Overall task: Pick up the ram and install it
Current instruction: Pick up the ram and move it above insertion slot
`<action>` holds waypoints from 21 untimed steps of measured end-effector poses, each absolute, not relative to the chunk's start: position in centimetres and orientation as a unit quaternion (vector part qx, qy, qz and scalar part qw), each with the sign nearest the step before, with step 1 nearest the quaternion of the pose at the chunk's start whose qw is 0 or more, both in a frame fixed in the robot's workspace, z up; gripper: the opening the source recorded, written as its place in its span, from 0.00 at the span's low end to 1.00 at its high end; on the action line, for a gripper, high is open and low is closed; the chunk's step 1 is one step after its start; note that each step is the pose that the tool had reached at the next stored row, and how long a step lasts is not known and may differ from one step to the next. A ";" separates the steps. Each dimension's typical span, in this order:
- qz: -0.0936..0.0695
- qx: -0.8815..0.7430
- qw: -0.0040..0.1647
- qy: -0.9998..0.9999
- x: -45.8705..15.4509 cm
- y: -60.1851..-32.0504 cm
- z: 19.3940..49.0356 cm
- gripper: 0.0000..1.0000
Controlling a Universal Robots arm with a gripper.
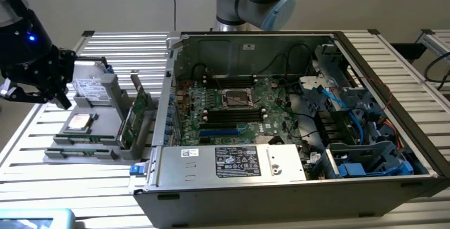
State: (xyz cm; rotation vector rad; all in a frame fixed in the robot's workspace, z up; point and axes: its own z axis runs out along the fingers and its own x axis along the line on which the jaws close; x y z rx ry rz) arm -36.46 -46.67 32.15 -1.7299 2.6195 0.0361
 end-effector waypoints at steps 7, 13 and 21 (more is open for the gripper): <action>0.012 -0.603 0.000 0.798 -36.5 -46.7 32.1 0.11; 0.012 -0.646 0.000 0.764 -36.5 -46.7 32.1 0.11; 0.012 -0.666 -0.001 0.746 -36.5 -46.7 32.1 0.11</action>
